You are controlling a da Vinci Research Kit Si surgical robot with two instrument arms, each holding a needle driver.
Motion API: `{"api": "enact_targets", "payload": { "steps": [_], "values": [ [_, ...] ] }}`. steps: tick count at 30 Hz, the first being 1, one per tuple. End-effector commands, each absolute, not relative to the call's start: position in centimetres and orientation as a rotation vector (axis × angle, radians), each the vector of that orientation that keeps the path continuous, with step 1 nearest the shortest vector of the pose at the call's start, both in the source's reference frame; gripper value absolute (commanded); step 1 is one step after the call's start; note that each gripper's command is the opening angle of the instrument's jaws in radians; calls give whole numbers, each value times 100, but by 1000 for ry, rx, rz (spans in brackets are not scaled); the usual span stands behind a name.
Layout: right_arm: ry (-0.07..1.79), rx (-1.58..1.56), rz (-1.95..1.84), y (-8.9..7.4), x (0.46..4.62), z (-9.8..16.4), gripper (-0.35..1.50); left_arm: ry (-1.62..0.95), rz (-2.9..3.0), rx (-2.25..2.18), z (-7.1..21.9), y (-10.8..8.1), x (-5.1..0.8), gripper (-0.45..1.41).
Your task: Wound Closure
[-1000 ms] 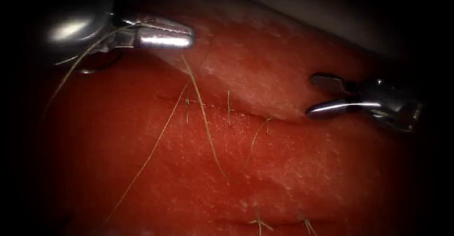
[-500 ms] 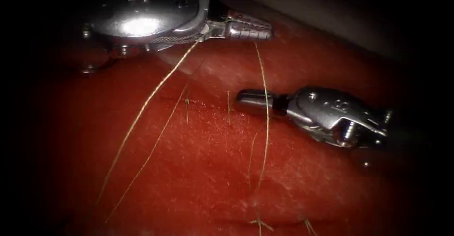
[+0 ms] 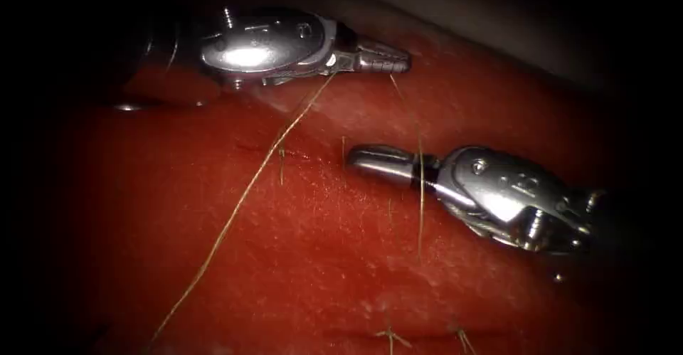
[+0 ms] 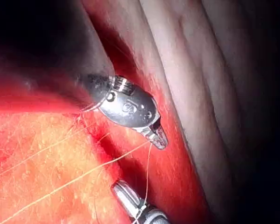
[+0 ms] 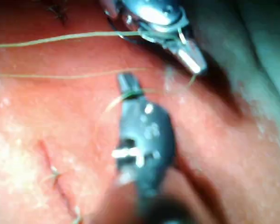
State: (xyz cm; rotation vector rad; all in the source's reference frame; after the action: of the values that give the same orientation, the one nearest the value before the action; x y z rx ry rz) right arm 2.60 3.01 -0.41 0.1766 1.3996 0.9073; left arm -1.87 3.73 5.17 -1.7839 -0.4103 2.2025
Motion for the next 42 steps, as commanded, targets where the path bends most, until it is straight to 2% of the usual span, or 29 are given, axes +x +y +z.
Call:
{"api": "enact_targets", "payload": {
  "steps": [1, 2, 3, 4, 5, 6, 13, 23, 33, 42],
  "values": [
    [1416, 159, 932, 302, 266, -35, -35, -414, 2202, -1778, 526, 366, -194, -35],
    [1424, 158, 957, 303, 266, -35, -35, -417, 2201, -1774, 529, 363, -195, -35],
    [1446, 178, 1020, 302, 265, -34, -5, -422, 2201, -1767, 533, 356, -197, -35],
    [1441, 171, 1075, 302, 264, -34, 17, -432, 2203, -1767, 535, 351, -199, -35],
    [1441, 171, 1075, 302, 264, -34, 17, -432, 2203, -1767, 535, 351, -199, -35],
    [1434, 174, 1130, 303, 261, -34, 25, -447, 2205, -1771, 536, 345, -198, -35],
    [1394, 79, 1366, 297, 232, -18, 37, -519, 2206, -1768, 540, 314, -191, -35],
    [1161, -47, 1472, 277, 210, 22, 64, -578, 2215, -1791, 521, 291, -215, -35],
    [994, -109, 1548, 268, 188, 58, 62, -639, 2214, -1771, 521, 266, -221, -35],
    [838, -101, 1523, 264, 185, 82, 64, -677, 2248, -1708, 532, 251, -228, -35]
  ]
}}
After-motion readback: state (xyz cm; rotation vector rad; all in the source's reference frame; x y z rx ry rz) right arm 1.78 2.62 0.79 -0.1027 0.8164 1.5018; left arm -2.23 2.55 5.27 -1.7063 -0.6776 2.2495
